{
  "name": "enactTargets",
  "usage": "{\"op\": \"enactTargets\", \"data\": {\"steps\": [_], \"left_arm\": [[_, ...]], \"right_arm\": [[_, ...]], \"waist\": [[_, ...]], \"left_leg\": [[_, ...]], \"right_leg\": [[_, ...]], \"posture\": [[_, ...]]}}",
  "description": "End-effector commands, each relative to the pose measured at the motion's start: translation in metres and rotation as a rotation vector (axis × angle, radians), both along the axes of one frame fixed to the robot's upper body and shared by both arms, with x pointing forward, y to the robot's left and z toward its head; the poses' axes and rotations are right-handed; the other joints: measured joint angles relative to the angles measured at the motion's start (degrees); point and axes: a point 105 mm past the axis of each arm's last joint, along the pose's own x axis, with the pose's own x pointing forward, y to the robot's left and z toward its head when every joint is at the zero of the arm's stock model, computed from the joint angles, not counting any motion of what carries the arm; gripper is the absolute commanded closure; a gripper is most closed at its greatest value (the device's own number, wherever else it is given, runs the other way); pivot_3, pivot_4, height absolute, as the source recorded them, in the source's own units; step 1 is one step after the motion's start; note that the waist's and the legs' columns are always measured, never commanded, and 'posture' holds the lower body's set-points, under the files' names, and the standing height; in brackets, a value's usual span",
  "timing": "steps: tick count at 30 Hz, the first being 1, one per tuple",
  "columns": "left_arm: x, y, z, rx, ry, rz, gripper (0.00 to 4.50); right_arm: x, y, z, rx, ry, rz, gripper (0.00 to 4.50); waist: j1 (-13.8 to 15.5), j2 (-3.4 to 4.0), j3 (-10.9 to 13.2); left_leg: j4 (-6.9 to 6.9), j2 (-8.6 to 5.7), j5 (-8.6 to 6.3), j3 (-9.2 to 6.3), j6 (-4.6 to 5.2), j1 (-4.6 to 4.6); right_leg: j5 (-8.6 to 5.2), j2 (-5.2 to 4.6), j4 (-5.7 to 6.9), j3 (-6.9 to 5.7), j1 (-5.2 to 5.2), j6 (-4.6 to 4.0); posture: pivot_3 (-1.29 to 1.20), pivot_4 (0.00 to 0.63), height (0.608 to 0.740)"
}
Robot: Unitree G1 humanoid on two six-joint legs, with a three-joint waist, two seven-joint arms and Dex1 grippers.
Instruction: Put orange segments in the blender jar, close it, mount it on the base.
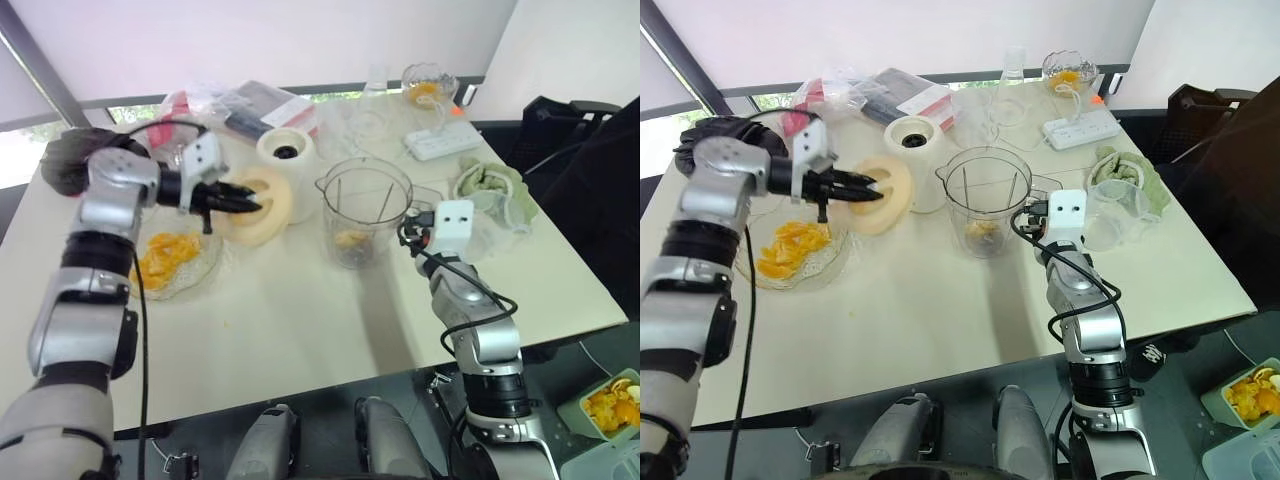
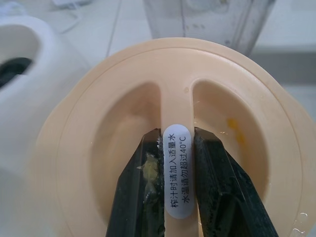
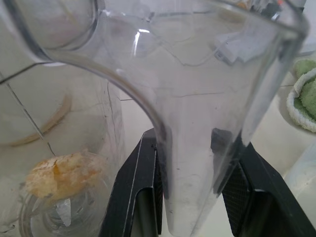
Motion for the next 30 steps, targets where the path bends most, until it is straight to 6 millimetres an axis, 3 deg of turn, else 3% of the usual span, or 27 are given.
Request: {"op": "enactTargets", "data": {"steps": [1,4,7,12,16,19,24,30], "left_arm": [[-0.001,-0.004,0.058,-0.042,-0.102,-0.063,4.24],[-0.001,-0.017,0.084,-0.043,-0.12,-0.117,4.24],[-0.002,-0.045,0.106,-0.044,-0.132,-0.201,4.24],[-0.005,-0.087,0.113,-0.03,-0.113,-0.314,4.24],[-0.006,-0.126,0.093,0.028,-0.066,-0.387,4.24],[-0.006,-0.138,0.076,0.082,-0.039,-0.406,4.24],[-0.007,-0.145,0.05,0.184,0.002,-0.441,4.24],[-0.005,-0.138,0.039,0.265,-0.006,-0.441,4.24]], "right_arm": [[0.004,0.007,0.014,0.005,-0.051,0.037,3.25],[0.006,0.018,0.02,0.002,-0.064,0.089,3.25],[0.006,0.032,0.026,-0.006,-0.082,0.143,3.25],[0.005,0.044,0.025,-0.008,-0.083,0.17,3.25],[0.003,0.046,0.021,-0.012,-0.076,0.169,3.25],[0.001,0.045,0.02,-0.01,-0.076,0.16,3.25],[-0.005,0.04,0.019,-0.013,-0.077,0.132,3.25],[-0.01,0.036,0.019,-0.017,-0.078,0.114,3.25]], "waist": [[0.0,0.0,0.0],[-0.3,0.0,0.0],[-0.4,0.0,0.0],[-1.3,0.0,0.0],[-1.6,0.0,0.0],[-1.6,0.0,0.0],[-1.6,0.01,0.0],[-1.4,0.0,0.0]], "left_leg": [[0.0,-0.02,0.0,0.0,-0.01,0.0],[0.0,-0.02,0.0,0.01,0.0,0.0],[-0.04,-0.02,0.0,0.01,0.0,0.02],[-0.09,-0.01,0.0,0.0,0.01,0.0],[-0.1,-0.02,-0.01,0.01,0.01,-0.02],[-0.1,-0.02,0.0,0.01,0.01,-0.02],[-0.16,-0.02,-0.01,0.05,0.01,-0.03],[-0.14,-0.03,-0.01,0.06,0.02,-0.05]], "right_leg": [[0.0,-0.01,0.01,0.0,0.01,0.0],[0.0,0.01,0.0,0.0,0.0,0.0],[0.0,0.03,-0.01,0.0,0.0,0.0],[-0.01,0.03,-0.01,-0.01,-0.03,0.01],[-0.01,0.02,-0.01,0.01,-0.04,0.01],[-0.01,0.02,-0.01,0.01,-0.04,0.01],[-0.01,0.02,0.01,0.06,-0.15,0.01],[-0.01,0.0,0.01,0.08,-0.14,0.01]], "posture": [[0.0,0.15,0.74],[0.0,0.15,0.74],[0.0,0.15,0.74],[0.0,0.15,0.74],[0.0,0.15,0.74],[0.0,0.15,0.74],[0.0,0.15,0.74],[0.0,0.15,0.74]]}}
